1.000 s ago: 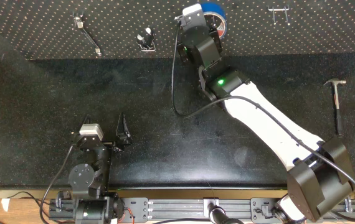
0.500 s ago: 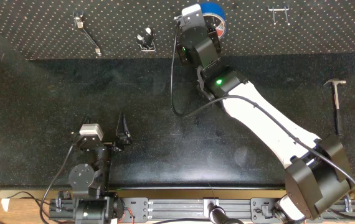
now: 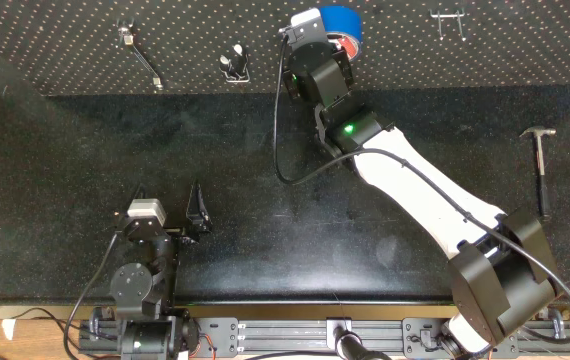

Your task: Place Tools Onto Pegboard

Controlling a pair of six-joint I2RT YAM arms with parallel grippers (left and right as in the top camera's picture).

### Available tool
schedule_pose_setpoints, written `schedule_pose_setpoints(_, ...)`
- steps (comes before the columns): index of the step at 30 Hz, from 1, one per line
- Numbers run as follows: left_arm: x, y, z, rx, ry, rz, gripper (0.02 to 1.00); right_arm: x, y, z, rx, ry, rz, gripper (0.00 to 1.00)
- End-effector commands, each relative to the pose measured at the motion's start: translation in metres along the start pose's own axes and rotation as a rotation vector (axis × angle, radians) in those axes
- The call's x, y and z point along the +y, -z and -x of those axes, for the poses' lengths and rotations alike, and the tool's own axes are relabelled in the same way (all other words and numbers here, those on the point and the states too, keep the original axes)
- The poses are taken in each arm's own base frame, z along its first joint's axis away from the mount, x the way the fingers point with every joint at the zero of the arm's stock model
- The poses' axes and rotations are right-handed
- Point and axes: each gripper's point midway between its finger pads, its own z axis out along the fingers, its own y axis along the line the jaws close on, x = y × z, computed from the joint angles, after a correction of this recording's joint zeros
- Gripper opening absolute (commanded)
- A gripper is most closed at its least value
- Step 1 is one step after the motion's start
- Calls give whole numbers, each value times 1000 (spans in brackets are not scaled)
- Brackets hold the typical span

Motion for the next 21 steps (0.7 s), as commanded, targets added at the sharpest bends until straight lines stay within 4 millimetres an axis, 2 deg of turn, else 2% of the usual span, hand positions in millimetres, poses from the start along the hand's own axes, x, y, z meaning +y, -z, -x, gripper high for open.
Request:
schedule_pose_setpoints(1, 2, 0, -1, 1, 5, 11, 996, 8, 0, 3, -6, 1, 37, 312)
schedule_pose_setpoints(6, 2, 0, -1, 1, 5, 11, 996, 6, 4, 8, -18, -2, 38, 327)
schedule_pose_setpoints(8, 2, 0, -1, 0, 5, 11, 996, 6, 5, 9, -20, -7, 38, 411)
schedule_pose_setpoints(11, 2, 0, -1, 1, 5, 11, 996, 6, 5, 10, -21, -7, 38, 437)
schedule_pose_setpoints(13, 2, 0, -1, 1, 5, 11, 996, 6, 5, 10, -22, -8, 38, 489)
schedule_pose_setpoints(21, 2, 0, -1, 1, 5, 11, 996, 1, 18, 8, 16, 6, 37, 496)
